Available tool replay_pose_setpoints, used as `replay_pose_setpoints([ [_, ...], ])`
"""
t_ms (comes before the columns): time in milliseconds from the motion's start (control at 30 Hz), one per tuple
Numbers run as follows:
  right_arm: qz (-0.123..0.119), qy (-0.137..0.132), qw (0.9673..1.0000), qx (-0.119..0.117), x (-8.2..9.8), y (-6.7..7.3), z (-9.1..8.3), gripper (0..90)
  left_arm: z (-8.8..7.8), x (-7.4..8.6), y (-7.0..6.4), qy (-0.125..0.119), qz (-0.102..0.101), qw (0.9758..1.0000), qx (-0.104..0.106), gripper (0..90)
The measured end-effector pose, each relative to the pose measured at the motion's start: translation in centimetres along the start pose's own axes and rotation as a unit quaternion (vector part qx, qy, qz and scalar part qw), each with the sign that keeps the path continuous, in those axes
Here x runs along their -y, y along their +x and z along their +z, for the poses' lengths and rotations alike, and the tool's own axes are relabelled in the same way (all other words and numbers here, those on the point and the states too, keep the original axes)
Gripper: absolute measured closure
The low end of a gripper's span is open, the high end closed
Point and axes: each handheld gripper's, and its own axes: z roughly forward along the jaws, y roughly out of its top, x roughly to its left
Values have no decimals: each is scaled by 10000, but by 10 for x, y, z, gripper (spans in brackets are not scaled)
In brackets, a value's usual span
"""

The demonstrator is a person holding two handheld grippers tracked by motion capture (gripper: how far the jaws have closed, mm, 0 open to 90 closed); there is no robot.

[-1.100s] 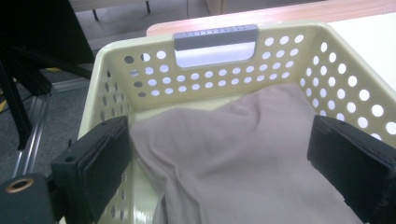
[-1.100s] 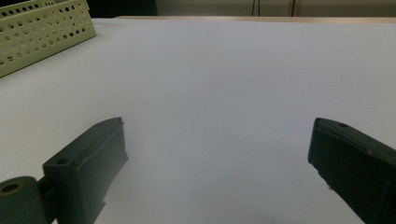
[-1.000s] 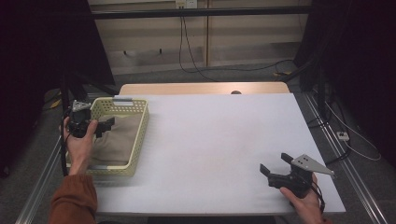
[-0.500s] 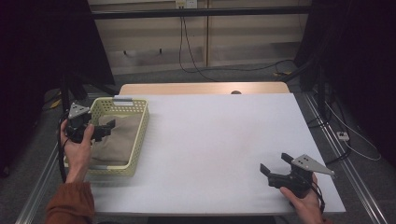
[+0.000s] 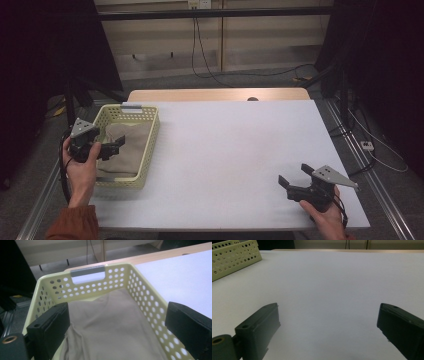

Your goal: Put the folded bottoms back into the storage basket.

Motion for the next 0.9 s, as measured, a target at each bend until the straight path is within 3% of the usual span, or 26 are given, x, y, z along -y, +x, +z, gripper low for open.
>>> replay_pose_setpoints([
  [67,1,-4,10000,-4,0,0,0,38,-3,2,-2,-55,-41,10000,38,57],
  [200,16,-13,10000,14,0,0,0,38,-10,6,-2,-155,63,9998,-49,42],
  [267,16,-15,10000,18,0,0,0,38,-13,9,0,-167,-30,9999,-19,42],
  [467,-21,-18,10000,-9,-1,2,0,38,-22,19,2,-259,-238,9988,344,45],
  [700,-26,-18,10000,-30,-1,2,-1,42,-31,28,-3,-224,-113,9995,192,45],
  [800,-22,-23,10000,-36,-1,2,-1,42,-34,33,-8,-271,12,9996,-2,47],
  [900,-20,-25,10000,-29,-1,2,0,41,-36,38,-11,-355,-76,9993,58,50],
])
